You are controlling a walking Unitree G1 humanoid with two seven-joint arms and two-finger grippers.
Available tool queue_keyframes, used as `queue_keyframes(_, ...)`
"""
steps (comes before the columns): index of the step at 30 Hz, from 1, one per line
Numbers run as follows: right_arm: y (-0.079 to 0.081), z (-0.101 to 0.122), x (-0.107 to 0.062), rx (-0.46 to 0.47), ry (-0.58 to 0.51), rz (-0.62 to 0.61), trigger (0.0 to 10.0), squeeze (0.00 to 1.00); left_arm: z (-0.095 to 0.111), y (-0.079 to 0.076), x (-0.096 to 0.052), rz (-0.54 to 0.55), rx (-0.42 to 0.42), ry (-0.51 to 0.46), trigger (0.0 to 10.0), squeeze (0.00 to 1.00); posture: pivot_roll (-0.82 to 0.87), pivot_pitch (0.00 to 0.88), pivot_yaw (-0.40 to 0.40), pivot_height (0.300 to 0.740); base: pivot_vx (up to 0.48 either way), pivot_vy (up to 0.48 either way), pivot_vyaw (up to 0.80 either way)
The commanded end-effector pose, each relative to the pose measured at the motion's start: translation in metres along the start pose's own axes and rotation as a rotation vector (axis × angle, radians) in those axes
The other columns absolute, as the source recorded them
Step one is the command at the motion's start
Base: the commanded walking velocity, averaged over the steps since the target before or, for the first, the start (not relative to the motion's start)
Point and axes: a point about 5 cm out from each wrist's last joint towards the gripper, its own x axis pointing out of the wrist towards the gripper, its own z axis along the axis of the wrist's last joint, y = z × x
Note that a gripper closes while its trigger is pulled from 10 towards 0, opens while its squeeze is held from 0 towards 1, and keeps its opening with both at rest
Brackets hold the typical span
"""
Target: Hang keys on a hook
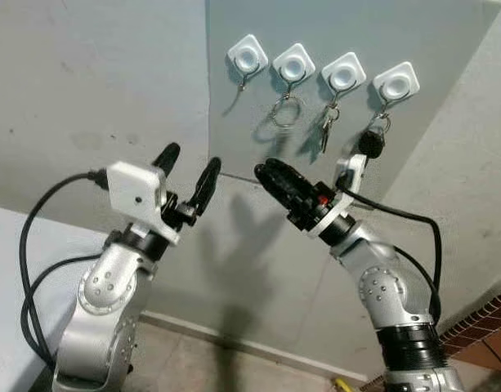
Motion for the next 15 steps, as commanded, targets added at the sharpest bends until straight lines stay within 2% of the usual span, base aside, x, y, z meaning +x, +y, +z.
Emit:
queue_keyframes(1,-0.004,-0.006,-0.005,-0.024,0.029,-0.017,10.0,0.00,-0.007,-0.001,-0.002,0.010,0.014,0.018,10.0,0.00,-0.04,0.017,-0.071,0.732,0.000,0.000,0.00)
queue_keyframes(5,-0.018,-0.033,-0.018,-0.069,0.126,-0.117,10.0,0.00,-0.044,0.003,-0.017,0.048,0.026,0.129,10.0,0.00,-0.04,0.017,-0.069,0.732,0.000,0.000,0.00)
queue_keyframes(6,-0.027,-0.047,-0.026,-0.074,0.176,-0.191,10.0,0.00,-0.067,0.005,-0.027,0.064,0.043,0.204,10.0,0.00,-0.04,0.017,-0.069,0.732,0.000,0.000,0.00)
queue_keyframes(8,-0.032,-0.054,-0.031,-0.075,0.204,-0.230,10.0,0.00,-0.077,0.006,-0.031,0.069,0.062,0.239,10.0,0.00,-0.04,0.017,-0.069,0.732,0.000,0.000,0.00)
queue_keyframes(10,-0.032,-0.056,-0.032,-0.076,0.208,-0.234,10.0,0.00,-0.079,0.006,-0.032,0.070,0.067,0.240,10.0,0.00,-0.04,0.017,-0.069,0.732,0.000,0.000,0.00)
queue_keyframes(13,-0.037,-0.064,-0.037,-0.115,0.235,-0.270,10.0,0.00,-0.091,0.007,-0.039,0.097,0.075,0.260,10.0,0.00,-0.04,0.017,-0.069,0.732,0.000,0.000,0.00)
queue_keyframes(14,-0.045,-0.091,-0.061,-0.100,0.324,-0.380,10.0,0.00,-0.130,0.012,-0.058,0.170,0.012,0.413,10.0,0.00,-0.05,0.005,-0.060,0.732,0.000,0.000,0.00)
queue_keyframes(15,-0.047,-0.099,-0.069,-0.096,0.348,-0.409,10.0,0.00,-0.141,0.012,-0.065,0.190,-0.005,0.453,10.0,0.00,-0.05,0.005,-0.060,0.732,0.000,0.000,0.00)
